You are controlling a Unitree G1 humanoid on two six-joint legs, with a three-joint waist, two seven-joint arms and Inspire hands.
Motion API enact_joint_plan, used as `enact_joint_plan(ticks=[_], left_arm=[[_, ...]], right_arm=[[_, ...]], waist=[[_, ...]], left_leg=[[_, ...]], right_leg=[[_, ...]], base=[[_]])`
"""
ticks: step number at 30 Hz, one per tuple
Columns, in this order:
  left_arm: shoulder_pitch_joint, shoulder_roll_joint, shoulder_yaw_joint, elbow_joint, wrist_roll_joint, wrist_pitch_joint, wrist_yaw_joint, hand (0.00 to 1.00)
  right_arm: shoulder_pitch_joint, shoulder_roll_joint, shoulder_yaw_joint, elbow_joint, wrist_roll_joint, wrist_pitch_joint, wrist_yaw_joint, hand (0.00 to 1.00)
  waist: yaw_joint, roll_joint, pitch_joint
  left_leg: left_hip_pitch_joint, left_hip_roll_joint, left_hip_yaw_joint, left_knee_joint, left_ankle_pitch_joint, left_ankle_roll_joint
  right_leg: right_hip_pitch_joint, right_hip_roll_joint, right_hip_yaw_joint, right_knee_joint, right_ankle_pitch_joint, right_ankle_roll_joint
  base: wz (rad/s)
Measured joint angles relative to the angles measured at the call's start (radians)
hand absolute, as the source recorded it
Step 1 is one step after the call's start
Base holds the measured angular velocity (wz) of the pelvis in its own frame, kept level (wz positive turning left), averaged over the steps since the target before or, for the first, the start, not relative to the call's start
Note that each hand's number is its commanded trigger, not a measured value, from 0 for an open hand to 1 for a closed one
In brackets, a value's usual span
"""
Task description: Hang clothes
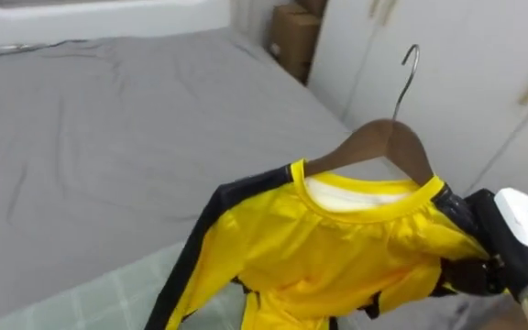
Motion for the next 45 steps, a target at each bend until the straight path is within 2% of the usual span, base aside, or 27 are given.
enact_joint_plan(ticks=[1, 5, 9, 12, 14, 15, 16, 20, 22, 23, 24, 25, 26, 27, 28, 29, 30, 31, 32, 33, 34, 35, 36, 37, 39, 41, 45], left_arm=[[0.004, 0.000, -0.004, 0.002, -0.001, 0.021, 0.003, 0.00], [0.019, -0.001, -0.014, 0.000, 0.006, 0.063, 0.015, 0.00], [0.017, 0.021, -0.015, -0.003, 0.045, 0.112, 0.016, 0.00], [0.024, 0.029, -0.019, -0.003, 0.088, 0.161, 0.025, 0.00], [0.027, 0.033, -0.018, -0.002, 0.105, 0.171, 0.025, 0.00], [0.035, 0.034, -0.020, 0.002, 0.104, 0.172, 0.028, 0.00], [0.040, 0.029, -0.032, 0.001, 0.109, 0.175, 0.041, 0.00], [0.044, 0.001, -0.054, -0.018, 0.129, 0.220, 0.072, 0.00], [0.039, -0.005, -0.052, -0.022, 0.129, 0.247, 0.086, 0.00], [0.038, -0.007, -0.053, -0.023, 0.129, 0.250, 0.089, 0.00], [0.038, -0.016, -0.053, -0.023, 0.129, 0.251, 0.094, 0.00], [0.038, -0.025, -0.055, -0.027, 0.129, 0.254, 0.103, 0.00], [0.038, -0.030, -0.055, -0.035, 0.129, 0.261, 0.104, 0.00], [0.036, -0.038, -0.055, -0.051, 0.129, 0.273, 0.104, 0.00], [0.030, -0.050, -0.057, -0.055, 0.129, 0.276, 0.104, 0.00], [0.019, -0.058, -0.057, -0.054, 0.134, 0.276, 0.103, 0.00], [0.005, -0.063, -0.054, -0.056, 0.166, 0.278, 0.103, 0.00], [0.018, -0.062, -0.046, -0.069, 0.176, 0.285, 0.104, 0.00], [0.019, -0.069, -0.045, -0.070, 0.179, 0.300, 0.104, 0.00], [0.018, -0.073, -0.055, -0.070, 0.179, 0.329, 0.099, 0.00], [0.013, -0.086, -0.069, -0.061, 0.171, 0.338, 0.095, 0.00], [0.002, -0.097, -0.074, -0.048, 0.170, 0.339, 0.093, 0.00], [-0.045, -0.099, -0.066, -0.009, 0.194, 0.339, 0.092, 0.00], [-0.040, -0.098, -0.055, -0.014, 0.199, 0.334, 0.097, 0.00], [-0.027, -0.080, -0.057, -0.016, 0.199, 0.334, 0.110, 0.00], [-0.031, -0.076, -0.058, -0.020, 0.187, 0.332, 0.111, 0.00], [-0.035, -0.078, -0.058, 0.000, 0.129, 0.248, 0.108, 0.00]], right_arm=[[0.000, 0.000, 0.016, 0.004, 0.019, 0.006, 0.000, 1.00], [-0.008, 0.000, 0.036, 0.011, 0.039, 0.020, 0.019, 1.00], [-0.071, 0.001, 0.037, 0.058, 0.073, 0.007, 0.043, 1.00], [-0.099, 0.001, 0.058, 0.060, 0.080, 0.007, 0.042, 1.00], [-0.118, 0.001, 0.087, 0.069, 0.081, 0.007, 0.040, 1.00], [-0.128, -0.001, 0.112, 0.077, 0.082, 0.007, 0.034, 1.00], [-0.129, -0.001, 0.117, 0.093, 0.081, 0.004, 0.028, 1.00], [-0.126, 0.006, 0.139, 0.109, 0.080, 0.027, 0.027, 1.00], [-0.106, 0.012, 0.158, 0.109, 0.073, 0.029, 0.018, 1.00], [-0.101, 0.013, 0.161, 0.109, 0.071, 0.032, 0.012, 1.00], [-0.095, 0.013, 0.163, 0.109, 0.071, 0.034, 0.003, 1.00], [-0.090, 0.017, 0.165, 0.109, 0.069, 0.034, -0.012, 1.00], [-0.087, 0.019, 0.168, 0.112, 0.068, 0.034, -0.025, 1.00], [-0.078, 0.021, 0.172, 0.119, 0.068, 0.034, -0.043, 1.00], [-0.075, 0.020, 0.169, 0.129, 0.065, 0.031, -0.056, 1.00], [-0.077, 0.016, 0.159, 0.125, 0.062, 0.025, -0.068, 1.00], [-0.074, 0.002, 0.137, 0.116, 0.058, 0.015, -0.106, 1.00], [-0.090, 0.022, 0.157, 0.139, 0.032, 0.018, -0.107, 1.00], [-0.080, 0.020, 0.167, 0.130, 0.015, 0.019, -0.101, 1.00], [-0.063, 0.016, 0.182, 0.098, 0.008, 0.026, -0.084, 1.00], [-0.052, 0.003, 0.182, 0.067, 0.009, 0.037, -0.079, 1.00], [-0.053, -0.005, 0.174, 0.049, 0.006, 0.040, -0.080, 1.00], [-0.060, -0.016, 0.127, 0.013, 0.009, 0.036, -0.112, 1.00], [-0.090, -0.017, 0.117, 0.030, 0.013, 0.021, -0.133, 1.00], [-0.092, 0.032, 0.114, 0.023, -0.027, 0.013, -0.141, 1.00], [-0.067, 0.036, 0.123, 0.020, -0.013, 0.021, -0.122, 1.00], [-0.057, 0.037, 0.118, 0.022, 0.000, 0.042, -0.077, 1.00]], waist=[[-0.001, -0.002, 0.0009], [-0.025, -0.011, -0.0002], [-0.037, -0.006, 0.0008], [-0.036, -0.017, -0.0023], [-0.035, -0.028, -0.0049], [-0.034, -0.040, 0.0007], [-0.028, -0.046, 0.0043], [0.004, -0.046, 0.0050], [-0.007, -0.044, 0.0046], [-0.008, -0.042, 0.0046], [-0.007, -0.036, 0.0043], [-0.009, -0.035, 0.0043], [-0.010, -0.035, 0.0042], [-0.010, -0.034, 0.0027], [0.008, 0.002, 0.0051], [0.026, 0.030, 0.0100], [0.025, 0.029, 0.0166], [0.013, -0.008, 0.0206], [-0.015, -0.003, 0.0203], [-0.076, 0.004, 0.0210], [-0.102, 0.024, 0.0053], [-0.078, 0.064, -0.0091], [-0.018, 0.064, -0.0015], [0.003, 0.026, -0.0010], [-0.039, -0.016, 0.0020], [-0.071, -0.018, 0.0020], [-0.081, -0.019, 0.0045]], left_leg=[[0.017, 0.000, 0.036, 0.004, -0.008, -0.014], [0.005, 0.040, 0.048, 0.098, -0.009, -0.020], [-0.047, 0.132, 0.039, 0.328, -0.007, -0.021], [-0.091, 0.196, -0.020, 0.504, 0.046, -0.011], [-0.107, 0.191, -0.067, 0.530, 0.090, 0.002], [-0.124, 0.171, -0.123, 0.527, 0.104, 0.005], [-0.141, 0.127, -0.221, 0.498, 0.085, 0.009], [-0.175, 0.019, -0.435, 0.317, 0.015, 0.002], [-0.181, -0.042, -0.555, 0.181, 0.011, 0.010], [-0.180, -0.061, -0.572, 0.143, 0.011, 0.010], [-0.181, -0.096, -0.594, 0.082, 0.016, 0.016], [-0.196, -0.137, -0.621, 0.034, 0.023, 0.026], [-0.203, -0.156, -0.633, 0.014, 0.036, 0.043], [-0.216, -0.192, -0.659, -0.039, 0.085, 0.077], [-0.222, -0.173, -0.695, -0.087, 0.165, 0.094], [-0.230, -0.129, -0.689, -0.073, 0.213, 0.080], [-0.242, -0.109, -0.701, -0.018, 0.156, -0.006], [-0.268, -0.140, -0.654, 0.073, 0.114, 0.005], [-0.276, -0.127, -0.647, 0.106, 0.103, 0.012], [-0.260, -0.127, -0.647, 0.100, 0.106, 0.020], [-0.229, -0.132, -0.640, 0.004, 0.161, 0.060], [-0.221, -0.110, -0.608, -0.041, 0.226, 0.070], [-0.217, -0.074, -0.549, -0.070, 0.222, 0.069], [-0.219, -0.078, -0.546, -0.041, 0.172, 0.052], [-0.217, -0.079, -0.561, 0.014, 0.096, 0.015], [-0.194, -0.051, -0.571, 0.021, 0.089, -0.001], [-0.190, -0.015, -0.542, 0.028, 0.080, -0.013]], right_leg=[[-0.001, -0.019, 0.006, 0.009, -0.015, 0.006], [-0.012, 0.021, 0.034, -0.025, -0.004, -0.035], [0.000, 0.058, 0.035, -0.046, -0.014, -0.053], [0.007, 0.095, 0.111, -0.055, -0.023, -0.067], [0.015, 0.110, 0.178, -0.074, -0.012, -0.084], [0.019, 0.122, 0.236, -0.086, -0.001, -0.094], [0.015, 0.131, 0.276, -0.094, 0.006, -0.103], [-0.027, 0.174, 0.446, -0.110, 0.028, -0.099], [-0.030, 0.229, 0.639, -0.151, 0.084, -0.101], [-0.030, 0.243, 0.693, -0.161, 0.101, -0.100], [-0.028, 0.270, 0.804, -0.183, 0.136, -0.095], [-0.019, 0.294, 0.932, -0.213, 0.177, -0.083], [-0.010, 0.304, 0.999, -0.234, 0.200, -0.071], [0.020, 0.321, 1.150, -0.287, 0.250, -0.007], [0.007, 0.344, 1.178, -0.286, 0.239, 0.029], [-0.051, 0.356, 1.028, -0.178, 0.156, 0.022], [-0.224, 0.236, 0.750, 0.105, -0.014, 0.014], [-0.250, 0.251, 0.796, 0.181, -0.052, -0.027], [-0.218, 0.278, 0.827, 0.154, -0.041, -0.019], [-0.135, 0.340, 0.941, 0.048, 0.009, -0.025], [-0.037, 0.388, 1.108, -0.135, 0.083, 0.042], [-0.029, 0.392, 1.091, -0.172, 0.086, 0.045], [-0.127, 0.278, 0.714, -0.012, 0.039, 0.000], [-0.164, 0.127, 0.602, 0.036, 0.034, 0.018], [-0.160, 0.077, 0.646, 0.015, 0.000, 0.066], [-0.117, 0.125, 0.656, -0.025, 0.017, 0.050], [-0.097, 0.197, 0.765, -0.095, 0.078, 0.038]], base=[[-1.01], [-0.46], [-0.35], [-0.61], [-0.79], [-0.81], [-0.81], [-0.99], [-0.82], [-0.81], [-0.78], [-0.75], [-0.61], [-0.54], [-0.58], [-0.52], [-0.59], [-0.40], [-0.19], [-0.05], [-0.31], [-1.12], [-1.69], [-1.66], [-0.56], [-0.31], [-0.84]])
